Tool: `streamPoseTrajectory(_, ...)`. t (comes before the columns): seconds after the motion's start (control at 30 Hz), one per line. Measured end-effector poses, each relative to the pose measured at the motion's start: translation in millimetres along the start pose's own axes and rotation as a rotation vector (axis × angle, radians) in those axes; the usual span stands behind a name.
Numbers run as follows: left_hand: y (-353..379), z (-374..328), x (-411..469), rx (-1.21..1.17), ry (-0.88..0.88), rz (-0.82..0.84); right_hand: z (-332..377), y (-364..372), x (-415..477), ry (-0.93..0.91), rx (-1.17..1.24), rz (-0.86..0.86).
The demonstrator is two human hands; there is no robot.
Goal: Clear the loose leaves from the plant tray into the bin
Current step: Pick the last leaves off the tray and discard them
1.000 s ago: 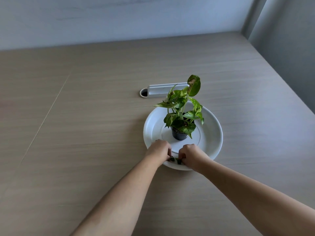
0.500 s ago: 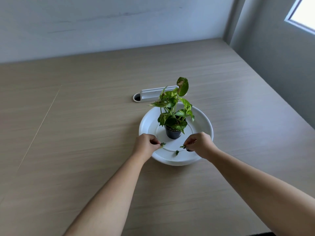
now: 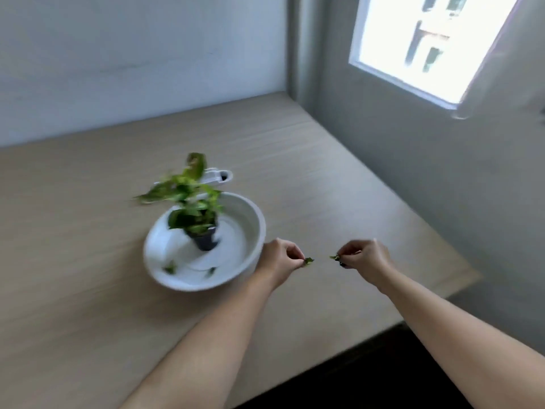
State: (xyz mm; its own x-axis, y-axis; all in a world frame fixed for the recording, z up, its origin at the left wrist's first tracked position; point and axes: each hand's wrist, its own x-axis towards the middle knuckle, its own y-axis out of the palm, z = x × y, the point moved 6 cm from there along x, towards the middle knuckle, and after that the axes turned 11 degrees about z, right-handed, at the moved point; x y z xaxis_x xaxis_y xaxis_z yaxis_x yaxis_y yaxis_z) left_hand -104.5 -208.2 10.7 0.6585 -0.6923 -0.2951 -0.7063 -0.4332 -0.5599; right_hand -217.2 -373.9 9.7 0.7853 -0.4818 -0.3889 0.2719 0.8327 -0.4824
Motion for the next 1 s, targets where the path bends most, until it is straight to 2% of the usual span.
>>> streamPoseTrajectory(0.13, 112, -101, 19, 0.074, 0.110, 0.132, -95, -124, -57, 0.079, 0.058, -0.176)
streamPoseTrajectory(0.27, 265, -215, 17, 0.206, 0.308, 0.356, -213, -244, -147, 0.235, 0.120, -0.411)
streamPoseTrajectory(0.43, 425, -293, -10, 0.328, 0.465, 0.643, -341, -301, -243, 0.482, 0.223, -0.567)
streamPoseTrajectory(0.57, 511, -276, -12, 0.442, 0.443, 0.794, -428, -279, -279, 0.683, 0.275, -0.576)
streamPoseTrajectory(0.77, 585, -171, 12, 0.641, 0.268, 0.964, -524, -212, -284, 0.858, 0.353, -0.503)
streamPoseTrajectory(0.87, 603, -125, 23, 0.689, 0.161, 1.038, -556, -180, -270, 0.896, 0.435, -0.465)
streamPoseTrajectory(0.93, 616, -107, 28, 0.693, 0.120, 1.083, -572, -172, -258, 0.893, 0.459, -0.509)
streamPoseTrajectory(1.0, 629, -106, 35, 0.661, 0.113, 1.058, -584, -175, -247, 0.884, 0.447, -0.557)
